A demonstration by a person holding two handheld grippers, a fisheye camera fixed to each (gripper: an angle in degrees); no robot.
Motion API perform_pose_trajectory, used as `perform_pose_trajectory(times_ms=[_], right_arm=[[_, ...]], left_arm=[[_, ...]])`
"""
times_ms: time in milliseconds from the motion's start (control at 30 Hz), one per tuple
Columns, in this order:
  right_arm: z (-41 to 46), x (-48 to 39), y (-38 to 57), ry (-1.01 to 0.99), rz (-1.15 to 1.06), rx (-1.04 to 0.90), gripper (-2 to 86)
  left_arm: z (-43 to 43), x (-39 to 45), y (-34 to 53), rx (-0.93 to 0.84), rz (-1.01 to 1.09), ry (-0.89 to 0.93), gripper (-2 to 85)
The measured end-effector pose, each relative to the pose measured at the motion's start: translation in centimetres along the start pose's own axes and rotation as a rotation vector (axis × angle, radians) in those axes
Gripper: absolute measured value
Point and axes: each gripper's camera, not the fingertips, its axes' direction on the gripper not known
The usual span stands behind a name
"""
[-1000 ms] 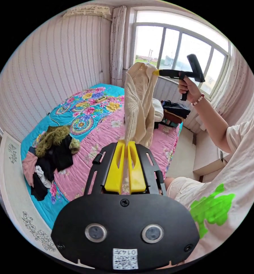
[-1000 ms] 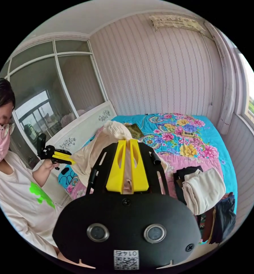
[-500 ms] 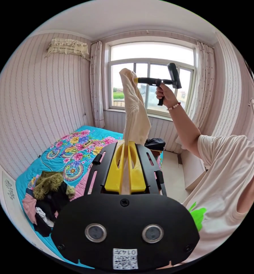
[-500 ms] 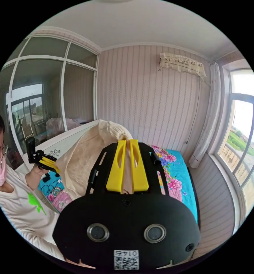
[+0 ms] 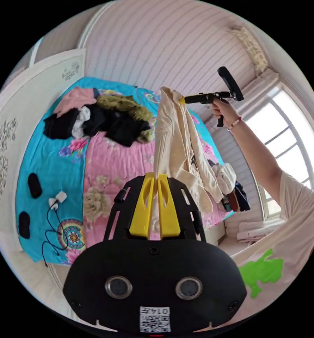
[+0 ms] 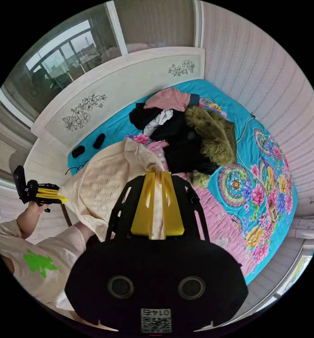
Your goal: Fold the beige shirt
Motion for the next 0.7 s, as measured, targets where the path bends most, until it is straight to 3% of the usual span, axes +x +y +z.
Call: perform_pose_trajectory(times_ms=[133, 200, 333, 500, 567, 700], right_arm=[[16.3, -0.8, -5.7, -0.113, 0.016, -0.223, 6.2], [18.8, -1.0, -5.6, -0.124, -0.02, -0.209, 6.9], [20.7, 3.7, -1.2, -0.035, 0.024, -0.212, 9.7], [21.0, 15.7, 8.4, -0.123, 0.398, -0.232, 11.7], [21.5, 20.7, 12.6, -0.113, 0.549, -0.256, 13.2], [23.4, 25.3, 16.1, -0.103, 0.625, -0.335, 15.1]], left_arm=[[9.1, -12.5, 3.6, -0.15, -0.262, 0.018, -1.0], [11.6, -15.8, 5.0, -0.199, -0.333, -0.057, -0.9], [13.6, -19.9, 6.5, -0.178, -0.383, 0.062, -0.5], [14.1, -20.1, 6.4, -0.146, -0.326, 0.076, 3.7], [14.0, -18.9, 5.7, -0.153, -0.262, -0.001, 6.4], [14.9, -13.6, 3.1, -0.187, -0.055, -0.142, 8.8]])
